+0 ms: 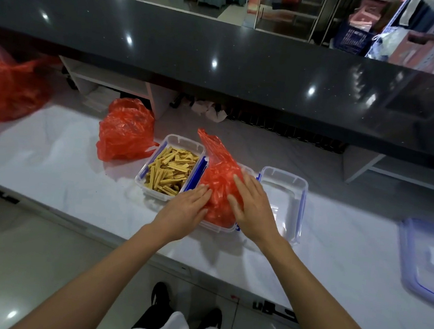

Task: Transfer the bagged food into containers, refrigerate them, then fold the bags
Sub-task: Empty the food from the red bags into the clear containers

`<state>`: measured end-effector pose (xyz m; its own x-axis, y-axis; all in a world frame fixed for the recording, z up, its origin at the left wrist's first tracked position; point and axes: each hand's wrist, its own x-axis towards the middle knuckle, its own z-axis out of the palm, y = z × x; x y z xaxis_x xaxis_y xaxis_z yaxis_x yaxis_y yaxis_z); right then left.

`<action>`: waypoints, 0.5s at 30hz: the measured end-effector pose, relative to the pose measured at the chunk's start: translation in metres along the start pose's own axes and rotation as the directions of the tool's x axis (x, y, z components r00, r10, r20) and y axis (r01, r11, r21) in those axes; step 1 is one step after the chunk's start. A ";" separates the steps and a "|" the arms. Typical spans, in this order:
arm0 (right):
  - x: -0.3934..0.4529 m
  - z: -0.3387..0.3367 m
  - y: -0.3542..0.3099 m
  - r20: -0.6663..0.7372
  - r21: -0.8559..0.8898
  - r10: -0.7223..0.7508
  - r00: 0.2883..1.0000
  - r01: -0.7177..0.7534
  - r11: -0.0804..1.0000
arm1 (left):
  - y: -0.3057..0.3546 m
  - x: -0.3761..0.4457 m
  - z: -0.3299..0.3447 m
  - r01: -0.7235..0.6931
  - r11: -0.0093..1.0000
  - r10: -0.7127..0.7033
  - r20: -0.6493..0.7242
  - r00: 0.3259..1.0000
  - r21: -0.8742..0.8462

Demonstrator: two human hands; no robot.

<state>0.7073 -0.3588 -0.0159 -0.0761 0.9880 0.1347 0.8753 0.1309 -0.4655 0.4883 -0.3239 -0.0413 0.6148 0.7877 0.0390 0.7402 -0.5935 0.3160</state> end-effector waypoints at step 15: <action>0.025 -0.002 -0.003 0.200 -0.012 0.086 0.976 -0.085 0.996 | 0.007 -0.003 0.004 -0.018 0.996 0.004 -0.145 0.989 -0.090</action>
<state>0.7032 -0.3349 -0.0095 -0.0948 0.9920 -0.0830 0.8844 0.0456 -0.4644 0.4928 -0.3313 -0.0434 0.5721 0.8008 0.1773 0.7018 -0.5899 0.3993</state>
